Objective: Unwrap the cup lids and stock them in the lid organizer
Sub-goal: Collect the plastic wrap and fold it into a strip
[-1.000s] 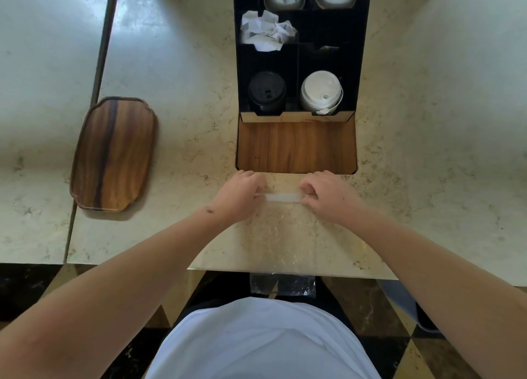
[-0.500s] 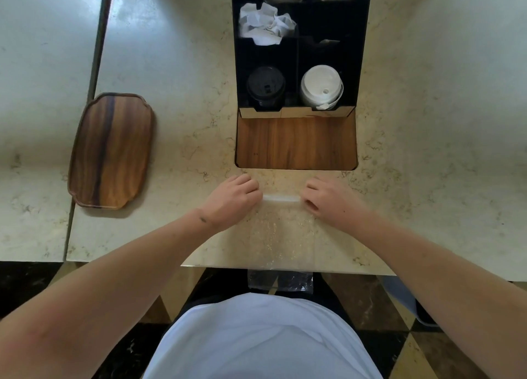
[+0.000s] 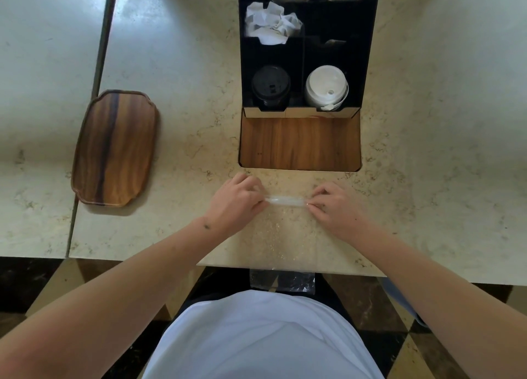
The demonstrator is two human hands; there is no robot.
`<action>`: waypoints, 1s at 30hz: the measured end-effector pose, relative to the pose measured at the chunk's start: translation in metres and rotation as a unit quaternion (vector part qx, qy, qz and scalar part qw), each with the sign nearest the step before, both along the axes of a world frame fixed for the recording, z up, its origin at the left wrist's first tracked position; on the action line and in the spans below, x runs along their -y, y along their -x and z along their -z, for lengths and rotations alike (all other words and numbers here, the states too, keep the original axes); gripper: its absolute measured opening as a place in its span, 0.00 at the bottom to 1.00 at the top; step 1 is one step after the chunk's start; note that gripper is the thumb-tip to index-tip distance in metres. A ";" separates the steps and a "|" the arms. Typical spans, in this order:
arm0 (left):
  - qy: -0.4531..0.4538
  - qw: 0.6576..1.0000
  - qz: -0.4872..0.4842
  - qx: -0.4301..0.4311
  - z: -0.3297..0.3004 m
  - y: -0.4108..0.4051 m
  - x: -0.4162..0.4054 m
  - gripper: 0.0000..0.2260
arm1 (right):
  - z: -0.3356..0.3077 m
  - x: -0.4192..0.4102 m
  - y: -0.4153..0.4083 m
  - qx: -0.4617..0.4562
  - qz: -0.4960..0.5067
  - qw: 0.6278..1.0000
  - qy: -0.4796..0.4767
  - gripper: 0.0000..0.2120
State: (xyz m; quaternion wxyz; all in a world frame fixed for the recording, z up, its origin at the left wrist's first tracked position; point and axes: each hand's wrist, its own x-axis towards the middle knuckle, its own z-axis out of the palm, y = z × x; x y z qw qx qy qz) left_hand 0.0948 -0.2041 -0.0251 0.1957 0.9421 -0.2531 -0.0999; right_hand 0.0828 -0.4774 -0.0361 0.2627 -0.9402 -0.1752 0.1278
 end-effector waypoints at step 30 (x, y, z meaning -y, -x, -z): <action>-0.001 0.996 0.083 0.009 0.005 -0.008 0.000 0.08 | -0.021 0.003 -0.009 0.088 -0.140 0.983 0.083 0.05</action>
